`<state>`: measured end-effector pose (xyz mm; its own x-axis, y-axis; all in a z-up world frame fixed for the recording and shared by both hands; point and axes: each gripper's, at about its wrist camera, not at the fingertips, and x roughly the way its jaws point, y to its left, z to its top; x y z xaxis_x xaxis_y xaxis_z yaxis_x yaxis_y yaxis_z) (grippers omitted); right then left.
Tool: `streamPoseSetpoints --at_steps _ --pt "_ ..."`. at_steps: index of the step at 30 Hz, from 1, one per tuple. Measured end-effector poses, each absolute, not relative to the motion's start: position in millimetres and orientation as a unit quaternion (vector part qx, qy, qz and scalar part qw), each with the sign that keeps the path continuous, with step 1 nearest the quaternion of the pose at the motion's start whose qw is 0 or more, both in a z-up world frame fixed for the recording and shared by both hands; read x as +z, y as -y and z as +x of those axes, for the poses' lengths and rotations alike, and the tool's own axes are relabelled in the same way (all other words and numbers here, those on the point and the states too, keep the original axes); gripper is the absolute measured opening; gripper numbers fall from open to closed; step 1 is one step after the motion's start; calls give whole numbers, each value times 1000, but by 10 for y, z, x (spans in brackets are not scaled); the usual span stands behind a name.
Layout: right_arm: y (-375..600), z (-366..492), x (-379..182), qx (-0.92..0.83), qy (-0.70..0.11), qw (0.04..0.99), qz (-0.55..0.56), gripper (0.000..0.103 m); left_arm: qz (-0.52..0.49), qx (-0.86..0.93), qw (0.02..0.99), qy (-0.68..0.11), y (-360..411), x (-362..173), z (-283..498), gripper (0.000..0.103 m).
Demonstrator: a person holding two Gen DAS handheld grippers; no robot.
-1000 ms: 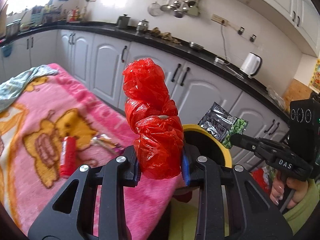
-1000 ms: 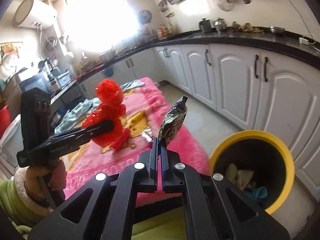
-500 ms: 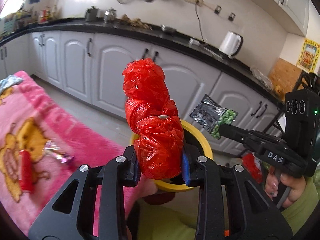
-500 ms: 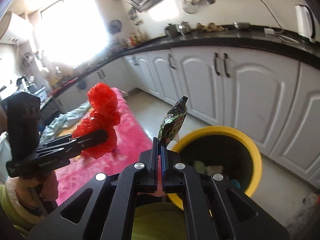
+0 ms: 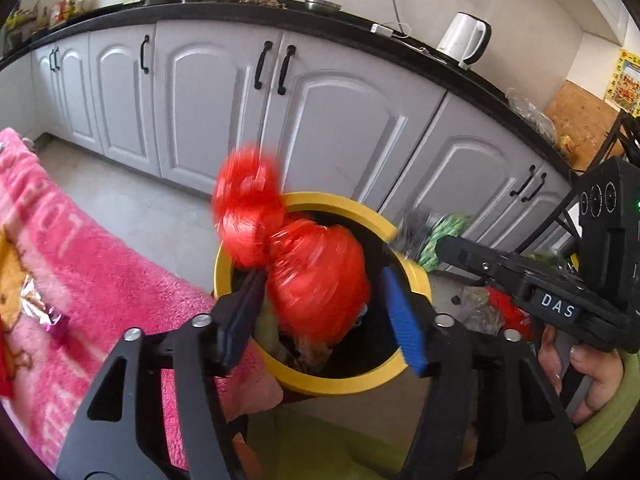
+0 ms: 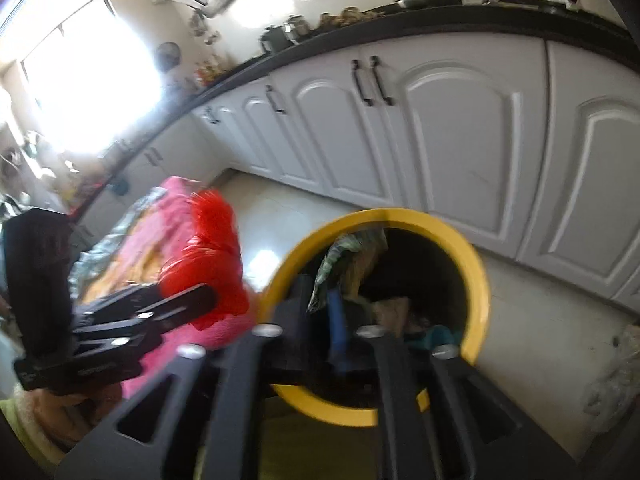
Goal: Collect trash
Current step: 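Carry both items over the yellow bin and open both tools to drop them, then move both tools back over the table toward the red can and small wrapper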
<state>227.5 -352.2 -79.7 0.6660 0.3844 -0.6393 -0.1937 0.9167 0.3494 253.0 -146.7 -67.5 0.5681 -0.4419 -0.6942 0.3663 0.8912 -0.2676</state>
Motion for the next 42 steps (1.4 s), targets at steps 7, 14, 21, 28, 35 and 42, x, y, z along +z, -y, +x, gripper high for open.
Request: streamPoseSetpoints --at_steps 7,14,21,28,35,42 --pt "3521 2240 -838 157 -372 904 137 52 -45 -197 897 -393 1257 -655 2470 84" --pt "3171 2153 -655 197 -353 910 97 57 -47 -153 918 -362 894 -499 2337 92" --pt "2733 2014 -429 234 -323 916 46 65 -65 -113 932 -337 463 -378 2188 92" --pt "2301 2007 -364 267 -322 908 16 69 -73 -59 942 -322 -19 -316 2083 92" --pt "1933 2052 -397 291 -330 898 -5 70 -97 0 942 -321 -581 -371 2006 92" --pt "1420 2171 -475 323 -333 885 -38 71 -107 44 934 -338 -993 -542 1937 92"
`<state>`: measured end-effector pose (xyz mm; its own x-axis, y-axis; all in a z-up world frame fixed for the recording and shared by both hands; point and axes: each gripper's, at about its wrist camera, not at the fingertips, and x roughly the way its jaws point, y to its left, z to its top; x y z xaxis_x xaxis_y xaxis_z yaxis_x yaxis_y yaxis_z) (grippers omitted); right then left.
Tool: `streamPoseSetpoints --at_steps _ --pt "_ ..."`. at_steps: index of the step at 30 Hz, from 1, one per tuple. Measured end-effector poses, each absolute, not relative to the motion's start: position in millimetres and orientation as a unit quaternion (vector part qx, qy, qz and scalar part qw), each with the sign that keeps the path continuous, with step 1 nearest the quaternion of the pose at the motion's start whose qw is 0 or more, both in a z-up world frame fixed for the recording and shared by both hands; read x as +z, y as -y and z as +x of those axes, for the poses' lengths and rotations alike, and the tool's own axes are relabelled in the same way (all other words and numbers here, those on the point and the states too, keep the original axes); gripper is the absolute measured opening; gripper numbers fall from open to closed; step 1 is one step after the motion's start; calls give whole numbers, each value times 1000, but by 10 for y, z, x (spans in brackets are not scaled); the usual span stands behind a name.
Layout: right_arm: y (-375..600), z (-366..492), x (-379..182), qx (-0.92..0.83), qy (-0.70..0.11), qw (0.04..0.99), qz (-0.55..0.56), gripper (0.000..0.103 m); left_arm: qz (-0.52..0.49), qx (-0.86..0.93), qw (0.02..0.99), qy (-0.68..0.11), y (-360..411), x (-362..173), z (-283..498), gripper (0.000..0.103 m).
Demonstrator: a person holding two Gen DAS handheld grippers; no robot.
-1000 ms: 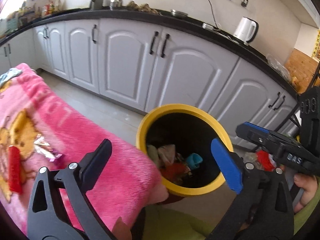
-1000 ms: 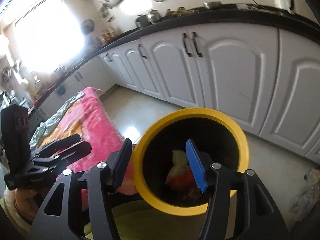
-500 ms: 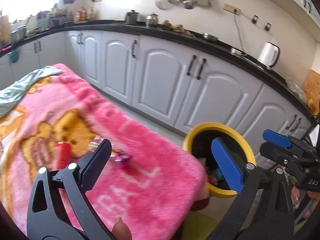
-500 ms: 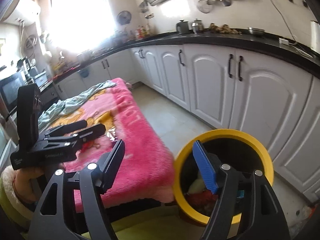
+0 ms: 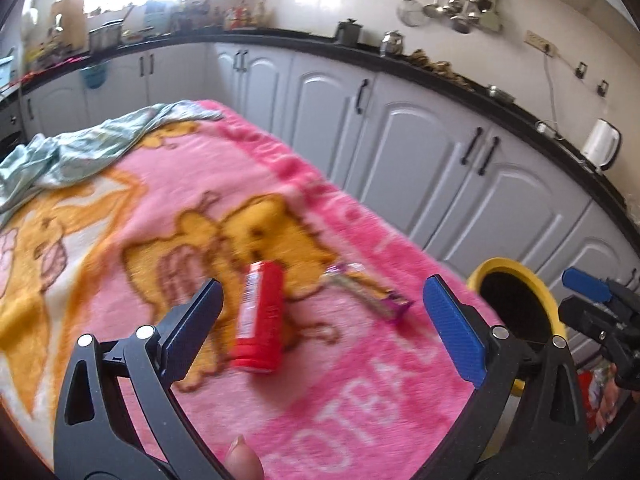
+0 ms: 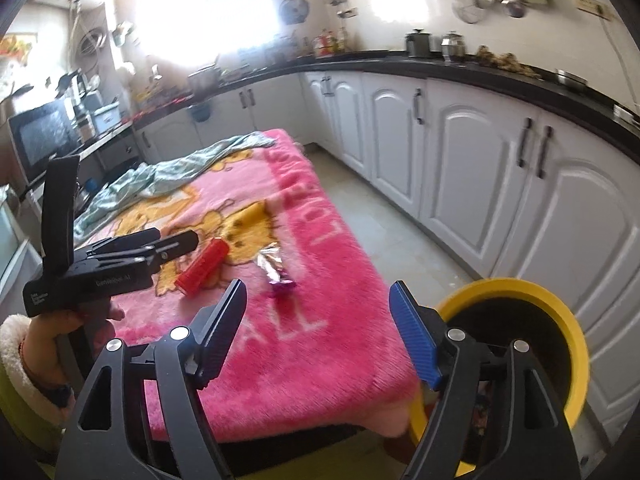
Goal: Collect trash
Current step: 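Move both tools back over the table toward the red can and small wrapper, then grasp the red can with the left tool while the right tool grasps the small wrapper, then carry both items over the yellow bin and open both tools to drop them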
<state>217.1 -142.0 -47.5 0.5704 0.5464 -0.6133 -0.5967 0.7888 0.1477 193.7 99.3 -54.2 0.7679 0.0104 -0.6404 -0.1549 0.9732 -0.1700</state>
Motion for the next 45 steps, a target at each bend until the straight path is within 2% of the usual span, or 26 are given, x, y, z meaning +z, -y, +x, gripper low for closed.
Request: streamPoseSetpoints --at_steps 10,11,13,15,17,19,21,24,35,45 --pt "599 2529 -917 372 -378 841 -104 71 -131 70 914 -378 -1387 -957 1941 91" --pt "526 2566 -974 374 -384 837 -109 71 -137 68 912 -381 -1401 -992 1946 88" --pt "379 2654 -1090 373 -397 829 -122 69 -150 64 907 -387 -1425 -1060 1957 73" --pt "286 2728 -1183 371 -408 824 -129 65 -159 58 903 -395 -1429 -1128 1979 69" --pt "233 2809 -1270 362 -420 821 -137 60 -159 51 902 -399 -1410 -1164 1993 58" --pt "202 2866 -1358 360 -433 815 -138 50 -153 44 901 -403 -1369 -1190 2019 53" --pt "182 2878 -1431 362 -443 808 -141 35 -151 42 901 -405 -1349 -1209 2033 47" --pt "250 2839 -1441 361 -443 811 -130 32 -150 39 899 -409 -1343 -1237 2054 27" --pt "678 2517 -1191 374 -436 815 -80 30 -128 -3 908 -398 -1055 -1072 1980 27" --pt "1500 2239 -837 338 -397 853 -35 30 -98 -61 921 -373 -521 -736 1958 27"
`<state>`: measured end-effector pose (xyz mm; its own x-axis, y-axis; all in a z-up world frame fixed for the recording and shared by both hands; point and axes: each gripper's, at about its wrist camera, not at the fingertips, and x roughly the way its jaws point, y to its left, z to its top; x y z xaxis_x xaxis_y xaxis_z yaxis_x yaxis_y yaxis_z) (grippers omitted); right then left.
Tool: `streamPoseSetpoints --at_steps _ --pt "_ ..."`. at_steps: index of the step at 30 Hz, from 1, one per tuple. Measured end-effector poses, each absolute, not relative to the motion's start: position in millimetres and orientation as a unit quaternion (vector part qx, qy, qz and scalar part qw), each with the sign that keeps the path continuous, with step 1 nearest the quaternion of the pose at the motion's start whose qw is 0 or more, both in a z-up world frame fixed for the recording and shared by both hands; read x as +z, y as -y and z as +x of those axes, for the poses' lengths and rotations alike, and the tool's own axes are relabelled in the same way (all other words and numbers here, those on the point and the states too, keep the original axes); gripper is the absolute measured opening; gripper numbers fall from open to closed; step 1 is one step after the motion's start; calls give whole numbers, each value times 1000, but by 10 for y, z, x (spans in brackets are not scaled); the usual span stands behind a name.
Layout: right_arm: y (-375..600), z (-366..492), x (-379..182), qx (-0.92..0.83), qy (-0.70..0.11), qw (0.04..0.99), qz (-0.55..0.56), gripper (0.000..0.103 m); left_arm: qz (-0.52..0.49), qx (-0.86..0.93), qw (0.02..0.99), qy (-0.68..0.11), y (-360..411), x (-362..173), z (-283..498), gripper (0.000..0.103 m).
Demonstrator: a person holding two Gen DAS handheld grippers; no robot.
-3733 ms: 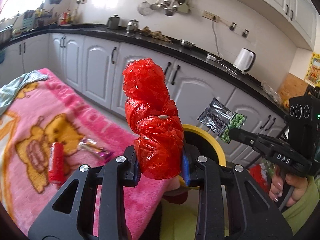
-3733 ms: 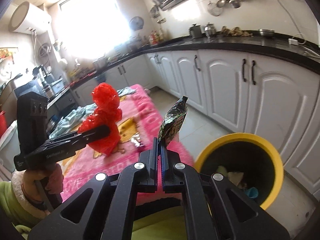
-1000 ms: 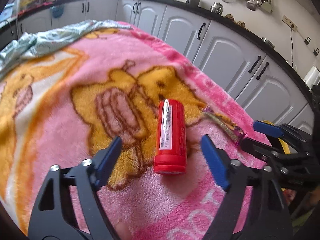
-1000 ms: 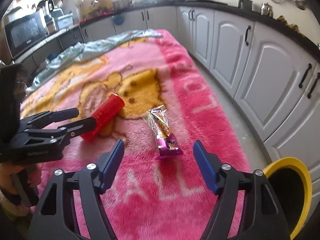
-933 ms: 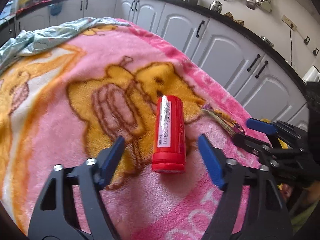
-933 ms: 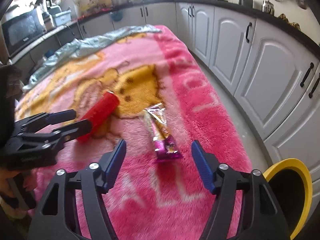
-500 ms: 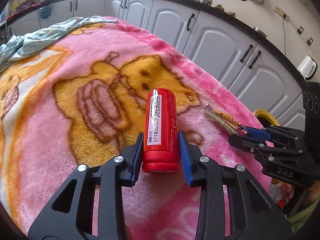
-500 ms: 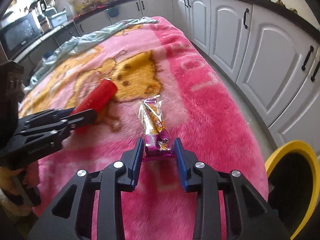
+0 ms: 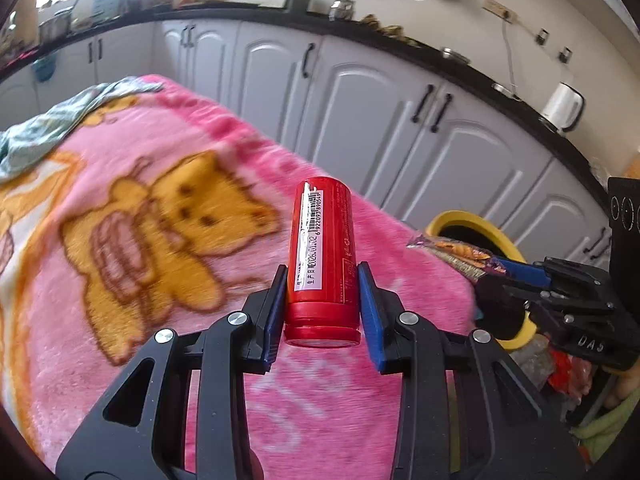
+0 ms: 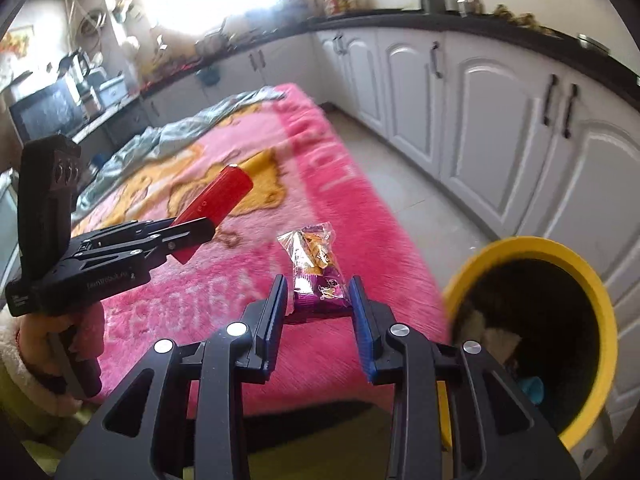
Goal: Collect trash
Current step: 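Carry both items over the yellow bin and open both tools to drop them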
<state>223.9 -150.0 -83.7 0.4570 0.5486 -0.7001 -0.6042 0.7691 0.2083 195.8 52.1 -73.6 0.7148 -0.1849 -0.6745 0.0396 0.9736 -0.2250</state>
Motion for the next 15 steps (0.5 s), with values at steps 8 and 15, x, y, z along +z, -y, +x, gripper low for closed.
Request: streamPoseSetpoints --at_steps 8,15 --pt "2242 2187 -587 283 -369 885 6 30 -74 -106 924 -359 -34 -517 2020 27" --pt "2789 2184 -495 234 -352 905 42 30 -47 -150 922 -354 467 -408 2142 27"
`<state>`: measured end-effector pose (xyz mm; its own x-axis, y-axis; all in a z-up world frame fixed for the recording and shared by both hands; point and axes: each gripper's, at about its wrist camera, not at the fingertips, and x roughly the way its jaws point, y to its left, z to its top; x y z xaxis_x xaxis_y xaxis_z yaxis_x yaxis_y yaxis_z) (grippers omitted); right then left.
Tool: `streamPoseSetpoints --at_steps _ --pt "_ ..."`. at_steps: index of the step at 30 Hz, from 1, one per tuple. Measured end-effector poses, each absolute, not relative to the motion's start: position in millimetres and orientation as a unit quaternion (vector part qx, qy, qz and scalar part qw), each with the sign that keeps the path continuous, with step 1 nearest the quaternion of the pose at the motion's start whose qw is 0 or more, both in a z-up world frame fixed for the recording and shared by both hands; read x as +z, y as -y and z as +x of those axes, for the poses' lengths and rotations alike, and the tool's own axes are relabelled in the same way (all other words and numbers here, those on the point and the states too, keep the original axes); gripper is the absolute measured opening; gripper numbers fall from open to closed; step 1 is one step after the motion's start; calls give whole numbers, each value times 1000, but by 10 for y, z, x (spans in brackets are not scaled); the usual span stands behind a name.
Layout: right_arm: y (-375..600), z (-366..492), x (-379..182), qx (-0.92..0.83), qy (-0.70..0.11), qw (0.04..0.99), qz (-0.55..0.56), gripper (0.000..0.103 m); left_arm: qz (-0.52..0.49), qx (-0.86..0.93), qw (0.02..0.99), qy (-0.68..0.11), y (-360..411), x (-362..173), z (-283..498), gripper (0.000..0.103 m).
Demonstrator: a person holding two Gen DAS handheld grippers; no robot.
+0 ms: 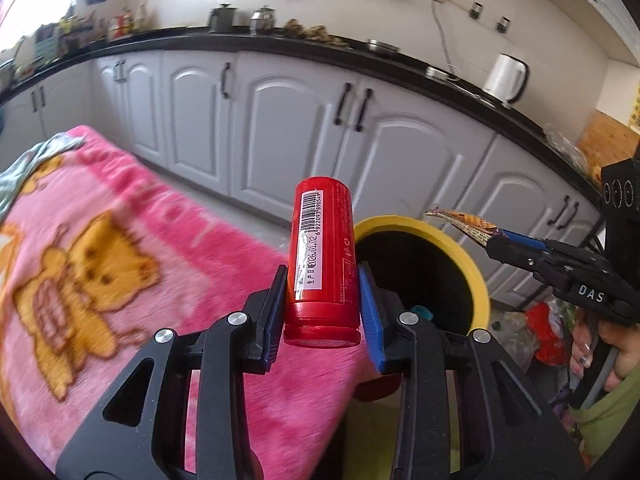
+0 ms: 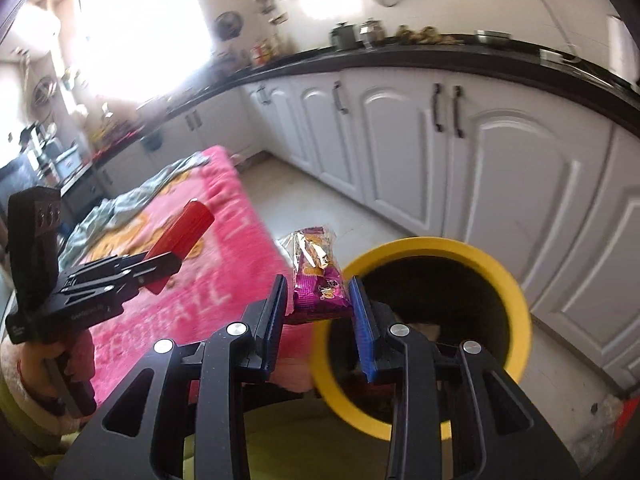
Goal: Collect trash
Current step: 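Carry both items over the yellow bin and open both tools to drop them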
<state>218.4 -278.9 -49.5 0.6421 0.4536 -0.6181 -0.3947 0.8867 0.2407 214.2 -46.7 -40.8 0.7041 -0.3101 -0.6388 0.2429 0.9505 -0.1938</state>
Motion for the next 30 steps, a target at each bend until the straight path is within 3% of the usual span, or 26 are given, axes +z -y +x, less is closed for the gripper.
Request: streamPoseSetpoints --at_steps 14,30 --pt "3583 2037 -503 168 -333 923 92 30 -7 -209 911 -354 1274 -401 2341 27" --pt "3679 2029 -733 138 -350 923 81 30 4 -226 892 -391 1698 -832 2523 27"
